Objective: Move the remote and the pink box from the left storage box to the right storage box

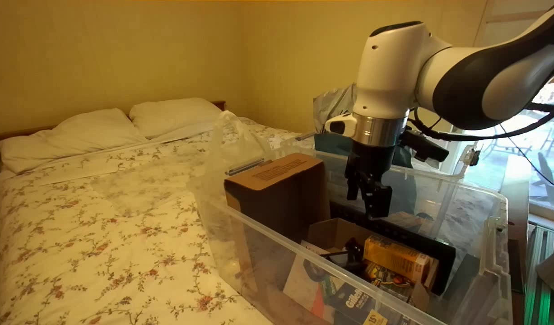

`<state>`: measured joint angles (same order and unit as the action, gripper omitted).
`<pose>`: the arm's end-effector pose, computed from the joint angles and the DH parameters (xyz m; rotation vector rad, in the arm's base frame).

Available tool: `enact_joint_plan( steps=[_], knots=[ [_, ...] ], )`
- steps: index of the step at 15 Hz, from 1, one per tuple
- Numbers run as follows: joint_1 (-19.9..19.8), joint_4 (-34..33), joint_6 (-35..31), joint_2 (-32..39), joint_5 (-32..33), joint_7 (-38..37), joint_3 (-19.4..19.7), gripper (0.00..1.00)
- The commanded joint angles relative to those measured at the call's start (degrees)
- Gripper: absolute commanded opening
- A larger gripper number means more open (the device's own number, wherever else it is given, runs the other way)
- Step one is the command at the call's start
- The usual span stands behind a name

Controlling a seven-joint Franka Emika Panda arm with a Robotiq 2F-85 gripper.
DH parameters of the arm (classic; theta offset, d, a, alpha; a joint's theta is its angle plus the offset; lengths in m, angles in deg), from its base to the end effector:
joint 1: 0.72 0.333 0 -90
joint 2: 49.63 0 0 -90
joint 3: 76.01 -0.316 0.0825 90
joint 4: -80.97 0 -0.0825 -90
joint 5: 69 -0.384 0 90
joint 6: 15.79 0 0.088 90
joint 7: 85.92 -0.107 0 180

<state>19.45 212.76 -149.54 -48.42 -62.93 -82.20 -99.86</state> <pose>0.3721 0.3570 0.3408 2.7712 1.3486 0.0584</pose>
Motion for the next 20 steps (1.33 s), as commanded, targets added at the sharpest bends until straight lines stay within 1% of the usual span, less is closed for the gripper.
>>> enact_joint_plan(
  steps=[1, 4, 8, 10, 12, 13, 16, 20],
  knots=[
    [1.23, -0.38, -3.82, 1.20, 2.61, 0.29, 0.32, 1.00],
    [2.02, -2.24, -10.26, 5.46, 6.88, 2.48, 0.16, 1.00],
    [1.85, -3.53, -16.29, 11.98, 8.59, 11.14, 0.79, 1.00],
    [1.28, -4.84, -17.12, 15.50, 9.48, 15.30, 1.53, 1.00],
    [0.31, -6.79, -16.82, 18.43, 8.72, 18.68, 2.15, 1.00],
    [1.05, -3.40, -16.49, 14.51, 7.59, 15.73, 1.68, 1.00],
    [0.07, -5.61, -16.56, 17.69, 7.67, 18.24, 2.14, 1.00],
    [-0.43, -4.26, -17.78, 20.23, 8.11, 19.03, 2.82, 1.00]
  ],
)
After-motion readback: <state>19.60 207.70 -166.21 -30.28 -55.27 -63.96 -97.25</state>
